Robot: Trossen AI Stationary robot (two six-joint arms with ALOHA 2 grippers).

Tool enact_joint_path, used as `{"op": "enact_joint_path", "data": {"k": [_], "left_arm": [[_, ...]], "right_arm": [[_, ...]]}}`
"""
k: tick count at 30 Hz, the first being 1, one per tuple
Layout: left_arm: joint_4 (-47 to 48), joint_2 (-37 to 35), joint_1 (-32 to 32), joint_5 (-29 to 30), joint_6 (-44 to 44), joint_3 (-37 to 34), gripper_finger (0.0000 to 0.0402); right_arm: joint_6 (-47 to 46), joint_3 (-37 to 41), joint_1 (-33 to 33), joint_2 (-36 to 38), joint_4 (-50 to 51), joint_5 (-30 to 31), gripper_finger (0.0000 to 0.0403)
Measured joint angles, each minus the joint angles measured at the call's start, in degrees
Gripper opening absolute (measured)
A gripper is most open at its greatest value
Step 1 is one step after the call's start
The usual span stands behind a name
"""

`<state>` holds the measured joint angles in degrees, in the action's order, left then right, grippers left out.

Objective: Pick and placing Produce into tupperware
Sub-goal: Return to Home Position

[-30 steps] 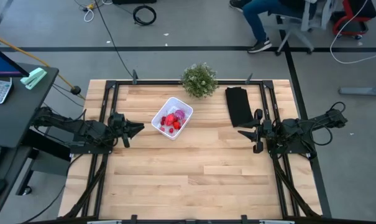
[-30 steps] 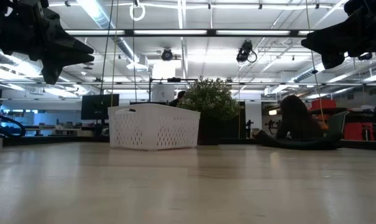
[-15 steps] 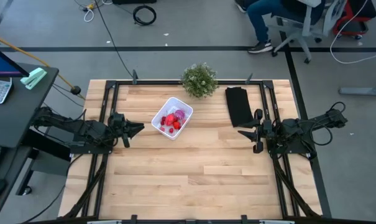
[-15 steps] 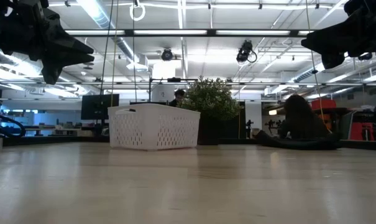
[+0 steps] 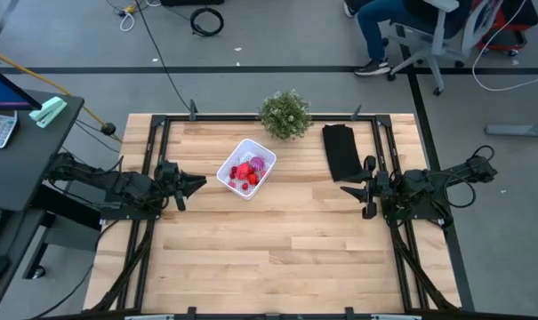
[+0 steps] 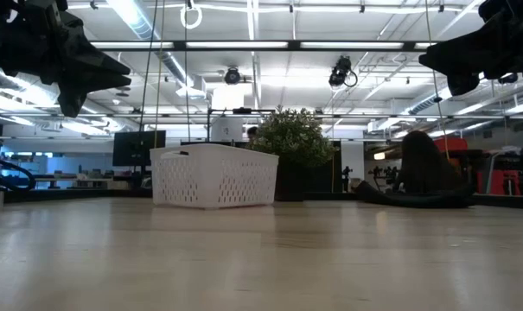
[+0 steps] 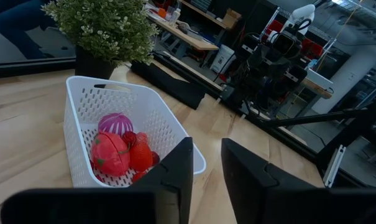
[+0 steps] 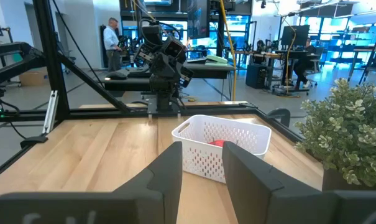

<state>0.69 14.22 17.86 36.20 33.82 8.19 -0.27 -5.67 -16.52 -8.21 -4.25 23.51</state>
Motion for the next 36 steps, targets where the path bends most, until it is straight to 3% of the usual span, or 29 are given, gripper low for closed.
{"op": "enact_joint_path", "data": {"k": [36], "left_arm": [[0.0,0.0,0.0,0.0,0.0,0.0,0.0088]], "right_arm": [[0.0,0.0,0.0,0.0,0.0,0.0,0.0123]]}}
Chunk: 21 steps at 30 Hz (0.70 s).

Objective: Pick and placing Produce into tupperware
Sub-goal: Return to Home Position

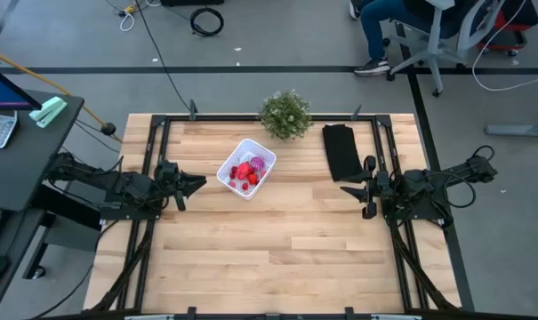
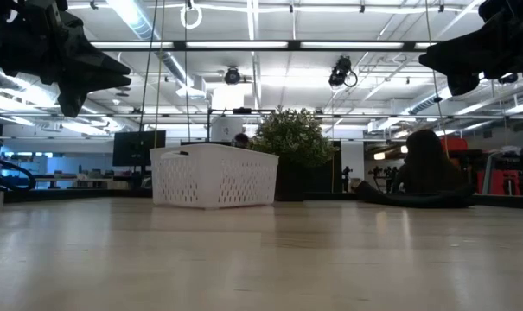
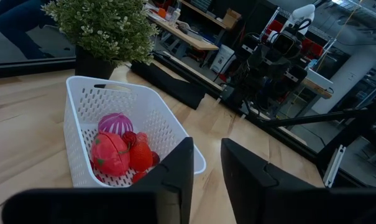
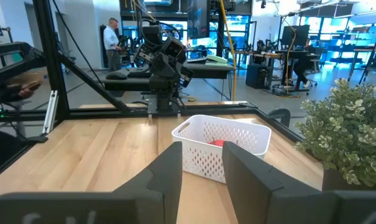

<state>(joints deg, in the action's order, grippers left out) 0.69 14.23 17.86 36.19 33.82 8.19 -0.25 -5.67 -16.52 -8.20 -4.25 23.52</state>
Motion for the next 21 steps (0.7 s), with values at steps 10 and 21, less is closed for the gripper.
{"op": "enact_joint_path", "data": {"k": [10,21], "left_arm": [[0.0,0.0,0.0,0.0,0.0,0.0,0.0089],[0.0,0.0,0.0,0.0,0.0,0.0,0.0089]], "right_arm": [[0.0,0.0,0.0,0.0,0.0,0.0,0.0123],[0.0,0.0,0.0,0.0,0.0,0.0,0.0123]]}}
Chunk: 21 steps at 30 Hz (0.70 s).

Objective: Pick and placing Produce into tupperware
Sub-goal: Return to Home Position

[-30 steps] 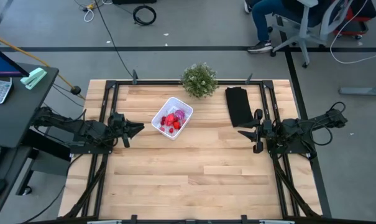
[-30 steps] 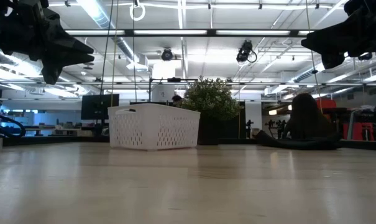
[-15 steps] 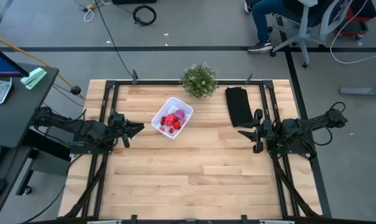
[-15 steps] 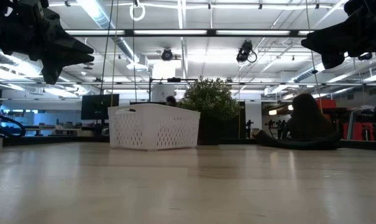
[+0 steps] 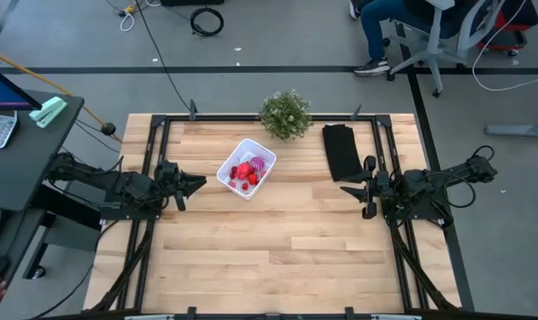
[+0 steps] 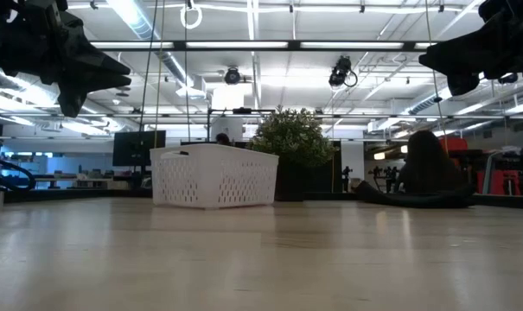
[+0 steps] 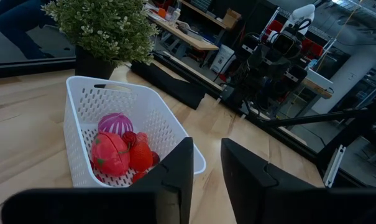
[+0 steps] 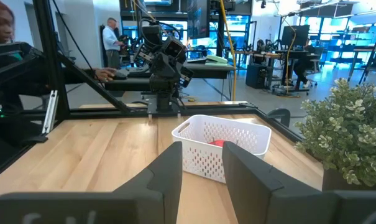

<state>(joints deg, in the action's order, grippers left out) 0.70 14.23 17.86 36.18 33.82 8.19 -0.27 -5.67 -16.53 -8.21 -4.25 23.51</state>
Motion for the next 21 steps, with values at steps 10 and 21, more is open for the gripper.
{"op": "enact_joint_path", "data": {"k": [10,21], "left_arm": [[0.0,0.0,0.0,0.0,0.0,0.0,0.0089],[0.0,0.0,0.0,0.0,0.0,0.0,0.0092]], "right_arm": [[0.0,0.0,0.0,0.0,0.0,0.0,0.0123],[0.0,0.0,0.0,0.0,0.0,0.0,0.0123]]}}
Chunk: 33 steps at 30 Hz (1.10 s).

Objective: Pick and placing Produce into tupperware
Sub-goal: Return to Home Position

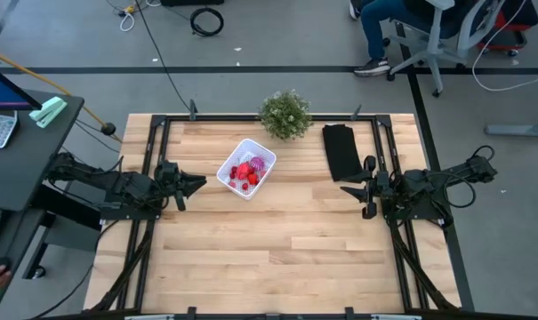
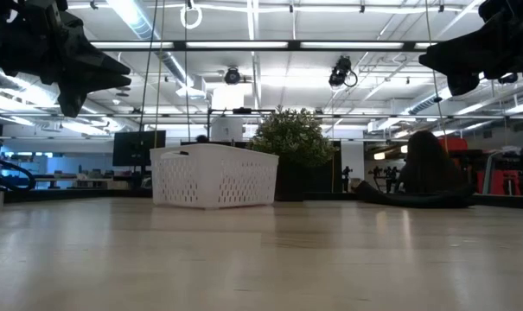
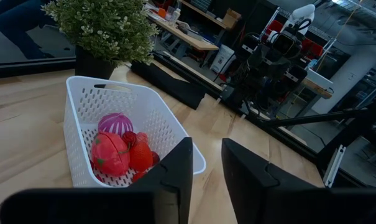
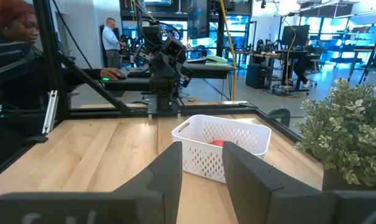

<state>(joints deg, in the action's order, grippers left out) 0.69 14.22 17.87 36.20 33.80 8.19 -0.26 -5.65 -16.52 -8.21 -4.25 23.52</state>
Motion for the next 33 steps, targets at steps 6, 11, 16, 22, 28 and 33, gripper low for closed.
{"op": "enact_joint_path", "data": {"k": [6,11,16,22,28,33], "left_arm": [[0.0,0.0,0.0,0.0,0.0,0.0,0.0090],[0.0,0.0,0.0,0.0,0.0,0.0,0.0083],[0.0,0.0,0.0,0.0,0.0,0.0,0.0086],[0.0,0.0,0.0,0.0,0.0,0.0,0.0093],[0.0,0.0,0.0,0.0,0.0,0.0,0.0088],[0.0,0.0,0.0,0.0,0.0,0.0,0.0085]], "right_arm": [[0.0,0.0,0.0,0.0,0.0,0.0,0.0123],[0.0,0.0,0.0,0.0,0.0,0.0,0.0123],[0.0,0.0,0.0,0.0,0.0,0.0,0.0123],[0.0,0.0,0.0,0.0,0.0,0.0,0.0123],[0.0,0.0,0.0,0.0,0.0,0.0,0.0123],[0.0,0.0,0.0,0.0,0.0,0.0,0.0123]]}}
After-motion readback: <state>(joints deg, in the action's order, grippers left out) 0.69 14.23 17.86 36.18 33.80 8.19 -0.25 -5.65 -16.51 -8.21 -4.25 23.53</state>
